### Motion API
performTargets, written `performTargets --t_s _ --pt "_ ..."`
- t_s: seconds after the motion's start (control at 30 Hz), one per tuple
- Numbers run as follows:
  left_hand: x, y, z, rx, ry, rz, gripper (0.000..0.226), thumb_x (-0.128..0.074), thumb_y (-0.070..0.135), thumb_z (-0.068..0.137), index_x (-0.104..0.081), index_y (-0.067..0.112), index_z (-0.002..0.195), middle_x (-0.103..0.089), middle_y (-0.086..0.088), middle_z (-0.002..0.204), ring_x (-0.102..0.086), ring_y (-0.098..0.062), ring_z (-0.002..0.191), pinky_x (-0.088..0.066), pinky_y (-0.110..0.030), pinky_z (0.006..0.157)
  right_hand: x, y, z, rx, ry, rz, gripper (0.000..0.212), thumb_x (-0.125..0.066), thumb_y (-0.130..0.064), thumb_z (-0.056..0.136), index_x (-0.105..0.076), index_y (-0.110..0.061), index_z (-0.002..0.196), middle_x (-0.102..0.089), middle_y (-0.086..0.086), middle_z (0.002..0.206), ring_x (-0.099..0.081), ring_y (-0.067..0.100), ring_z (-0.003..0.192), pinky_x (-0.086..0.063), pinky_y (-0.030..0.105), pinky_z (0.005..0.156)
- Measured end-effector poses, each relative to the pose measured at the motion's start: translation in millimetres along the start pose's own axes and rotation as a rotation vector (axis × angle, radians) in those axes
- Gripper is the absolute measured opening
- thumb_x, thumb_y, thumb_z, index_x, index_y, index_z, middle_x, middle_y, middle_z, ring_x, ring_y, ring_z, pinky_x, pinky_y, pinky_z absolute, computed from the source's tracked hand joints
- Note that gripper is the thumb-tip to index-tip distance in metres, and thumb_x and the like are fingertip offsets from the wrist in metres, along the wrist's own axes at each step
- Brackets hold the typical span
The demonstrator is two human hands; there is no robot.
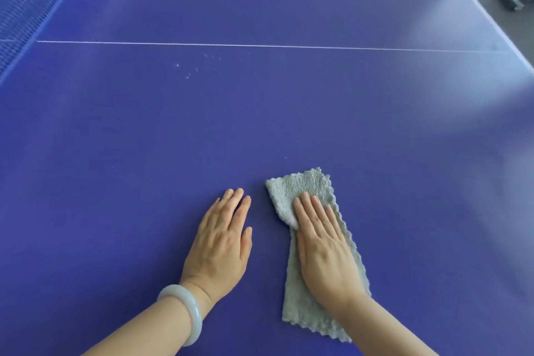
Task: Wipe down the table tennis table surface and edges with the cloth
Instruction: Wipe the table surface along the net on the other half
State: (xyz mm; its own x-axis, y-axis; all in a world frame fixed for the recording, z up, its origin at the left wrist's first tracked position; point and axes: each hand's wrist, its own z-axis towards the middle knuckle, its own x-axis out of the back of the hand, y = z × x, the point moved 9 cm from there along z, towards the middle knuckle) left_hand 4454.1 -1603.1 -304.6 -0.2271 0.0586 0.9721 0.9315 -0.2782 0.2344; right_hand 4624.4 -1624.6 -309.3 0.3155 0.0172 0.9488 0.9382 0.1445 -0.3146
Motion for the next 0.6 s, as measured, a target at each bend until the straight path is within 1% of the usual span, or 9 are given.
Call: performTargets --t_s 0.07,0.17,0.23,0.27,0.33,0.4,0.47,0.53,0.6 --pt "0 -1 0 -0.005 0.009 -0.002 0.055 -0.028 0.033 0.099 -0.044 0.009 0.146 -0.038 -0.006 0.155 -0.033 -0.023 0.145 -0.025 -0.038 0.116 15 49 11 -0.019 -0.004 -0.028 0.05 -0.03 -0.024 0.107 -0.026 -0.02 0.156 -0.018 -0.007 0.163 -0.008 0.007 0.152 -0.008 0.032 0.124" --pt "2 0 0 0.005 0.018 -0.001 0.055 -0.031 0.034 0.098 -0.048 0.01 0.144 -0.041 -0.005 0.153 -0.036 -0.022 0.143 -0.025 -0.038 0.114 51 148 40 -0.453 0.121 -0.021 0.051 -0.022 -0.021 0.106 -0.023 -0.016 0.157 -0.014 -0.003 0.165 -0.003 0.008 0.152 -0.003 0.033 0.125" --pt "3 2 2 0.013 0.019 0.004 0.054 -0.033 0.034 0.097 -0.049 0.011 0.143 -0.042 -0.004 0.152 -0.038 -0.022 0.142 -0.026 -0.038 0.112 56 164 66 -0.687 0.178 0.017 0.053 -0.018 -0.021 0.105 -0.017 -0.013 0.158 -0.01 0.001 0.166 0.0 0.014 0.153 0.001 0.036 0.124" --pt "4 2 2 0.015 0.021 0.006 0.054 -0.034 0.034 0.097 -0.05 0.011 0.143 -0.043 -0.004 0.152 -0.039 -0.022 0.142 -0.027 -0.039 0.112 51 151 83 -0.712 0.181 0.037 0.054 -0.017 -0.021 0.105 -0.015 -0.012 0.158 -0.008 0.002 0.166 0.001 0.015 0.153 0.004 0.036 0.124" --pt "6 2 2 0.012 0.022 0.002 0.053 -0.035 0.033 0.096 -0.051 0.011 0.142 -0.043 -0.004 0.152 -0.039 -0.022 0.142 -0.027 -0.039 0.112 33 92 119 -0.547 0.168 0.059 0.054 -0.017 -0.018 0.105 -0.011 -0.013 0.158 -0.004 0.002 0.166 0.004 0.015 0.153 0.007 0.035 0.124" --pt "6 0 2 0.008 0.014 -0.004 0.053 -0.037 0.033 0.096 -0.051 0.011 0.142 -0.044 -0.004 0.151 -0.038 -0.021 0.142 -0.027 -0.039 0.112 6 11 139 -0.21 0.117 0.064 0.054 -0.019 -0.018 0.105 -0.011 -0.018 0.159 -0.003 -0.002 0.165 0.006 0.012 0.152 0.009 0.032 0.123" --pt "6 0 2 0.011 0.014 -0.012 0.052 -0.038 0.034 0.096 -0.052 0.012 0.142 -0.043 -0.003 0.151 -0.037 -0.019 0.143 -0.027 -0.037 0.113 -16 -41 140 0.035 0.009 0.036 0.053 -0.016 -0.025 0.106 -0.012 -0.024 0.159 -0.002 -0.005 0.164 0.009 0.009 0.151 0.011 0.03 0.123" --pt "9 0 3 0.016 0.017 -0.027 0.052 -0.039 0.035 0.096 -0.052 0.014 0.142 -0.043 -0.001 0.152 -0.036 -0.018 0.143 -0.028 -0.035 0.113 -16 -44 145 0.177 -0.045 0.035 0.051 -0.017 -0.029 0.107 -0.016 -0.026 0.158 -0.006 -0.007 0.164 0.007 0.007 0.151 0.01 0.028 0.123" --pt "12 -2 3 0.019 0.016 -0.051 0.05 -0.039 0.035 0.097 -0.053 0.016 0.14 -0.044 0.001 0.151 -0.038 -0.017 0.142 -0.033 -0.035 0.114 -6 -14 155 0.203 -0.045 0.002 0.049 -0.021 -0.03 0.108 -0.022 -0.026 0.157 -0.011 -0.008 0.163 0.002 0.006 0.152 0.006 0.028 0.123"
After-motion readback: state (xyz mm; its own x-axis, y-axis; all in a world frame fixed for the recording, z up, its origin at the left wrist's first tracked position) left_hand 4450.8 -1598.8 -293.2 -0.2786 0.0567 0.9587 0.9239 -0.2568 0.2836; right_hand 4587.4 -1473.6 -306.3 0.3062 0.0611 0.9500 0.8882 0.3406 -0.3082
